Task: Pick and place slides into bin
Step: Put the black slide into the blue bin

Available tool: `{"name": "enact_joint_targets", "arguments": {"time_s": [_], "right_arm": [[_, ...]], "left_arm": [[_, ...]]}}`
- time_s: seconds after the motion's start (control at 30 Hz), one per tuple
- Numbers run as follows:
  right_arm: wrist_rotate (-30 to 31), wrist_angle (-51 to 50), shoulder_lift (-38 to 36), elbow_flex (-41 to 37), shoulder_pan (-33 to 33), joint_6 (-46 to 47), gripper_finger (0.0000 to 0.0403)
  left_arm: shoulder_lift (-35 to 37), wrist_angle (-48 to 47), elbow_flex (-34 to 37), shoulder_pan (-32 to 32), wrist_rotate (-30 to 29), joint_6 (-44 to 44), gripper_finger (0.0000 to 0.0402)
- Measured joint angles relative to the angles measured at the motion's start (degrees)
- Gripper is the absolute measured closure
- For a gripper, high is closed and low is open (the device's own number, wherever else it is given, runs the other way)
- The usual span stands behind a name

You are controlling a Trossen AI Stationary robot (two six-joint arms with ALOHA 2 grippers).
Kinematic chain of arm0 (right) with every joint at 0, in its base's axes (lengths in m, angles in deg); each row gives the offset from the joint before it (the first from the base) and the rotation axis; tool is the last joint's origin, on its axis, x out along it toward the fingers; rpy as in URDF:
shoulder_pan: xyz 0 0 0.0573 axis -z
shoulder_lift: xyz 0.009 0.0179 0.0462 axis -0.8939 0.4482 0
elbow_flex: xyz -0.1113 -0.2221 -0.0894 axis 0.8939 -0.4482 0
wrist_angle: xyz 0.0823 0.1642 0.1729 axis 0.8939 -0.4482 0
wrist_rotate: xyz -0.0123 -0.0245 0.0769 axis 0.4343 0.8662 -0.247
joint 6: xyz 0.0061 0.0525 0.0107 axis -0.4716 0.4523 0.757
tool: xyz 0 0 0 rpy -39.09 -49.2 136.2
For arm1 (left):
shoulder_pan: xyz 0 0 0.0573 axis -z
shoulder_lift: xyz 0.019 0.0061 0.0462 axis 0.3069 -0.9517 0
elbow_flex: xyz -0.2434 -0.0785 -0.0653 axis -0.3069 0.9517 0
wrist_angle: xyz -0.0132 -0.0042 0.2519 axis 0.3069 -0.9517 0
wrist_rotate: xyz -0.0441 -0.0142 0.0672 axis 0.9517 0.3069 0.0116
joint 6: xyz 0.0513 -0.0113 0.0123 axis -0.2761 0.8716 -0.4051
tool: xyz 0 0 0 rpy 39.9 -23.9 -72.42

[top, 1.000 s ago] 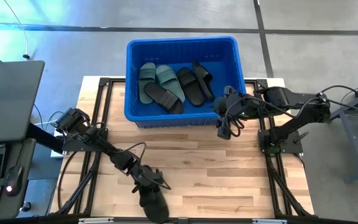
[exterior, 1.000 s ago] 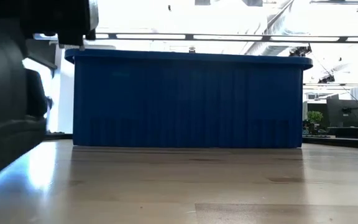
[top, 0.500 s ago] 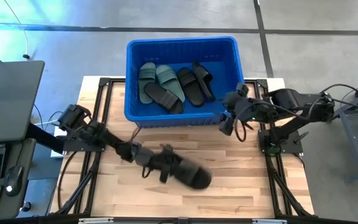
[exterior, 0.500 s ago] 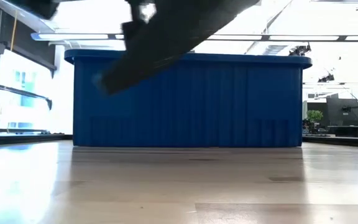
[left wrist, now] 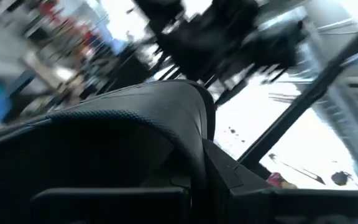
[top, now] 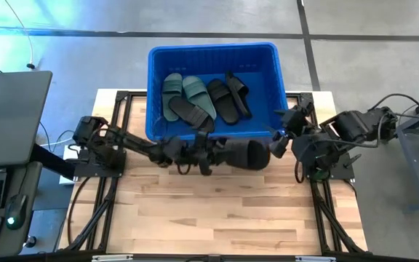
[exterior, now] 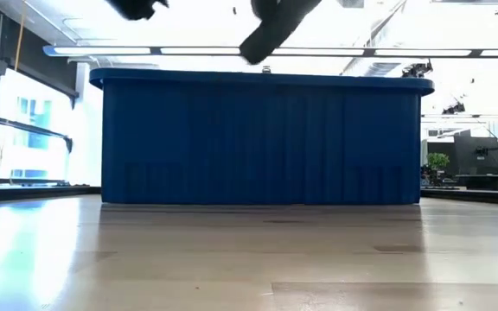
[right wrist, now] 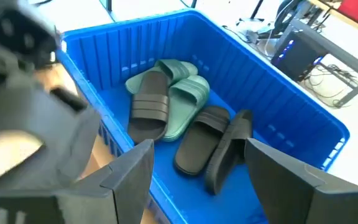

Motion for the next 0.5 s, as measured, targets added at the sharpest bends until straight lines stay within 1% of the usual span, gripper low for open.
{"name": "enact_joint_targets", "arguments": {"time_s": [0.1,0.17,0.27,0.37,0.43,0.5], "right_arm": [[0.8,-1.1,0.0,0.0,-0.8,1.1,0.016],[1.7,-1.5,-0.2,0.1,-1.0,2.0,0.016],[2.0,-2.3,-0.5,0.2,-1.1,2.4,0.016],[2.8,-3.5,-0.4,0.2,-1.1,3.2,0.016],[4.0,-5.6,-0.4,0.0,-1.1,5.3,0.016],[5.2,-8.0,-0.4,0.0,-1.0,9.3,0.016]], "left_arm": [[0.0,-1.6,-5.3,-2.7,3.2,-3.0,0.0399],[0.0,-6.0,-8.8,-4.5,4.9,-4.3,0.04],[0.0,-15.2,-14.5,-6.9,6.3,-5.1,0.04],[0.1,-26.4,-19.7,-9.6,6.5,-6.5,0.04],[0.1,-34.7,-22.7,-11.5,6.8,-8.8,0.0399],[0.3,-41.6,-24.9,-13.4,6.7,-9.8,0.0398]]}}
